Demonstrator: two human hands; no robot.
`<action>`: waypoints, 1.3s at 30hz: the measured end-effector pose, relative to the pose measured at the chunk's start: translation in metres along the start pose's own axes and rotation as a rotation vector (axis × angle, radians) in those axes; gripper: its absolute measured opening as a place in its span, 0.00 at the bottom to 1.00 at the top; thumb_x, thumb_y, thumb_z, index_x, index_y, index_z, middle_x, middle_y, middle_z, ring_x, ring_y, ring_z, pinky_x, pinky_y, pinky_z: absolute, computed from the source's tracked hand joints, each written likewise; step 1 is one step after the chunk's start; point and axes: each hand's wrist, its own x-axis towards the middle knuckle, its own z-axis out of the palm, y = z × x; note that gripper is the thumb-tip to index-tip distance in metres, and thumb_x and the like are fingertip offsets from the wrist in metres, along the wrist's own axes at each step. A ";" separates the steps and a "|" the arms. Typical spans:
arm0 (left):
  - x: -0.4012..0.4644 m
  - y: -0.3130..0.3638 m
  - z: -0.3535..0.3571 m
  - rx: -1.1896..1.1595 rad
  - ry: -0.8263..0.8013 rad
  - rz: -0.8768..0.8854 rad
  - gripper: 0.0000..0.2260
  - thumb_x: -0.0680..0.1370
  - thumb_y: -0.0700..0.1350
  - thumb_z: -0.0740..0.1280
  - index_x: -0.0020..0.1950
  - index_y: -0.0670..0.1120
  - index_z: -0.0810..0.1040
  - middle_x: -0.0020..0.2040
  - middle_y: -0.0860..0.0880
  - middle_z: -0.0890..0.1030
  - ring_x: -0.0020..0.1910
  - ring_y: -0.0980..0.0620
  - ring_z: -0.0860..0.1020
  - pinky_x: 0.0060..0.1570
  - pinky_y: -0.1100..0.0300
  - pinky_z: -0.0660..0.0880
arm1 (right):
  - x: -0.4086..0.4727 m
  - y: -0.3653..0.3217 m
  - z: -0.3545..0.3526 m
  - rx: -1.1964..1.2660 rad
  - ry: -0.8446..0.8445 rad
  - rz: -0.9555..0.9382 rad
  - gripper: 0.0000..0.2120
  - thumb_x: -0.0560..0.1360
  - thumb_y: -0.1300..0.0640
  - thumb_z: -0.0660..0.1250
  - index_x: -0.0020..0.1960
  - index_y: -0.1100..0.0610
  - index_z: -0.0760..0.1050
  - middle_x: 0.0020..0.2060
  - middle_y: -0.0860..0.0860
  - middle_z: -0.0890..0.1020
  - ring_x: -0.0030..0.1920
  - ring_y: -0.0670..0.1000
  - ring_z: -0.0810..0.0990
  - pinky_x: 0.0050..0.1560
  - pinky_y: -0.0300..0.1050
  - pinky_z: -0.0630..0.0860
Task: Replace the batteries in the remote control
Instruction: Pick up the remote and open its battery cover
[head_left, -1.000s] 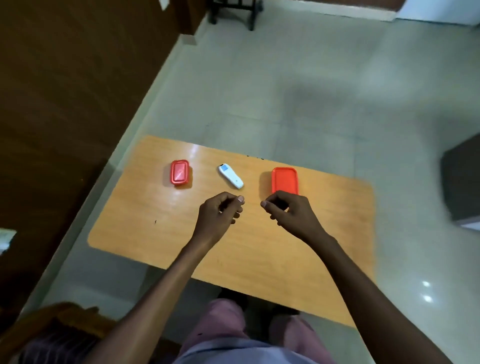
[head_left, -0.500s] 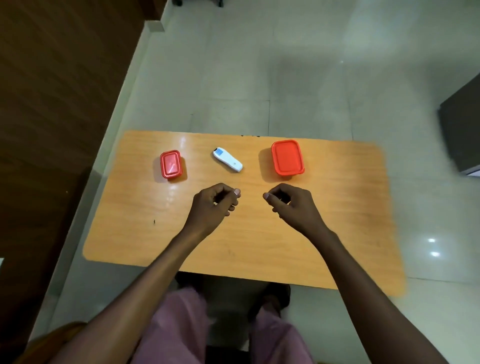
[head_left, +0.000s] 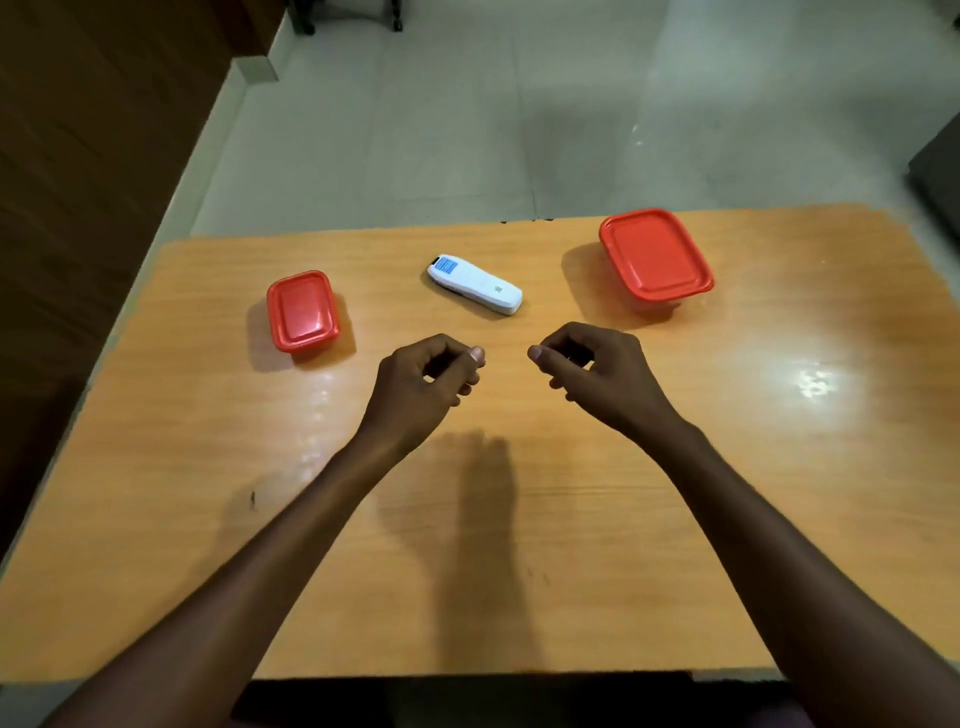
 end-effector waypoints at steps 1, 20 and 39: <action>0.003 -0.016 0.002 0.002 0.006 0.031 0.08 0.79 0.49 0.69 0.44 0.47 0.84 0.38 0.48 0.85 0.39 0.50 0.83 0.44 0.48 0.82 | 0.001 0.011 0.009 -0.003 0.009 -0.028 0.09 0.75 0.45 0.72 0.42 0.50 0.82 0.35 0.47 0.85 0.39 0.53 0.84 0.42 0.59 0.82; -0.116 -0.069 -0.015 0.088 0.089 0.253 0.10 0.77 0.53 0.70 0.41 0.50 0.83 0.36 0.51 0.85 0.39 0.50 0.84 0.46 0.47 0.82 | -0.107 0.025 0.060 -0.193 0.119 -0.223 0.11 0.73 0.43 0.73 0.40 0.51 0.82 0.32 0.45 0.82 0.38 0.51 0.83 0.41 0.61 0.82; -0.041 -0.087 -0.033 0.153 0.238 0.147 0.12 0.75 0.57 0.69 0.37 0.51 0.81 0.35 0.53 0.84 0.39 0.51 0.83 0.45 0.52 0.81 | 0.139 0.040 0.115 -0.885 0.146 -0.082 0.22 0.76 0.50 0.67 0.66 0.62 0.72 0.62 0.59 0.76 0.64 0.60 0.70 0.52 0.50 0.72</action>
